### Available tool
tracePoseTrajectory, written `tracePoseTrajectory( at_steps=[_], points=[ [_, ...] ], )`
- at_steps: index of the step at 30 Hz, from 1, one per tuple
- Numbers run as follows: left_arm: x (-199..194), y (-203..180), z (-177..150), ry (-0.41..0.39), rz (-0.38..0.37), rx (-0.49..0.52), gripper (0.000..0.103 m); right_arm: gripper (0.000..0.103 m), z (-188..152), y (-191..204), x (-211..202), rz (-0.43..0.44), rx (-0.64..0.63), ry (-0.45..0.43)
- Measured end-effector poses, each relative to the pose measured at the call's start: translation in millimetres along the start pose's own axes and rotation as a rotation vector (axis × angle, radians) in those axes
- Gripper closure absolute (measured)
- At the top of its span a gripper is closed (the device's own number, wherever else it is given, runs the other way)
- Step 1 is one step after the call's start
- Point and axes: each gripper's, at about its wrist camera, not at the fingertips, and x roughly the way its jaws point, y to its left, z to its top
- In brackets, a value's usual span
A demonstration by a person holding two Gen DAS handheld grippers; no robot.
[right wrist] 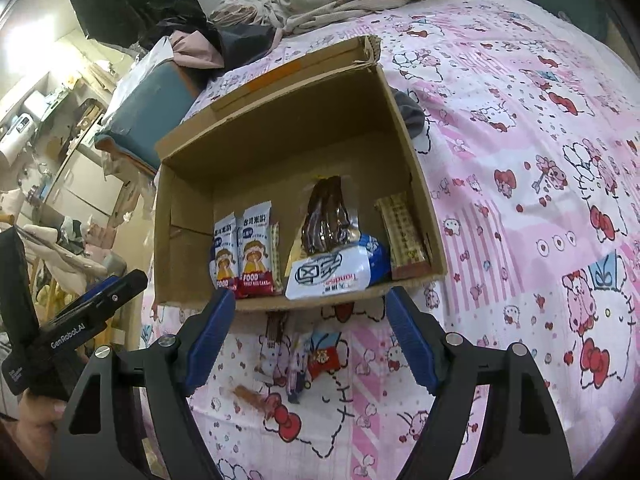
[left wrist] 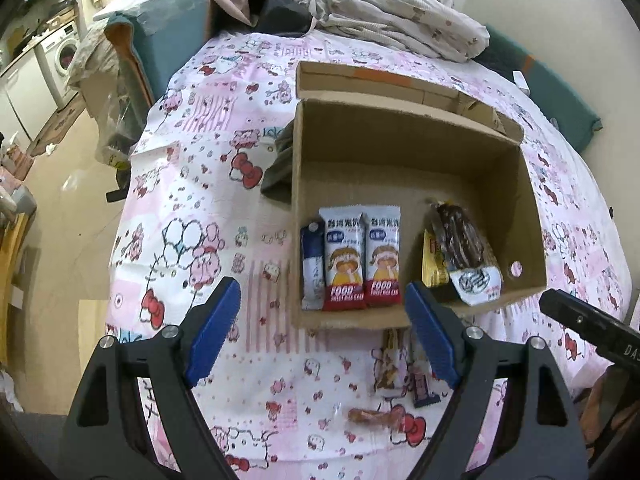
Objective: Organize snacks
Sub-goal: 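Withdraw both grippers and reach the left gripper toward the small brown packet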
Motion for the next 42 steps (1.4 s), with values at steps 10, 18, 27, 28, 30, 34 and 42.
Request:
tracePoseTrajectory(
  at_steps=[10,18,27,28,30,34,42],
  points=[
    [-10,9,-19,0.019,-0.002,-0.031,0.021,0.023,-24,3,0,0.026,0.030,0.043],
    [-12,9,-35,0.059,-0.017,-0.040,0.021,0.023,-41,0,-1,0.056,0.079,0.064],
    [-1,25,-60,0.145,-0.001,-0.145,0.022,0.023,-55,-4,1,0.047,0.150,0.074],
    [1,27,-63,0.156,-0.002,-0.157,0.022,0.023,-55,-5,2,0.050,0.163,0.079],
    [8,30,-72,0.195,-0.002,-0.190,0.030,0.023,-54,-8,5,0.048,0.181,0.087],
    [29,24,-90,0.304,-0.036,-0.230,0.049,0.023,-53,-13,10,0.040,0.211,0.095],
    [56,-12,-118,0.451,-0.118,-0.297,0.050,0.023,-53,-15,10,0.034,0.221,0.102]
  ],
)
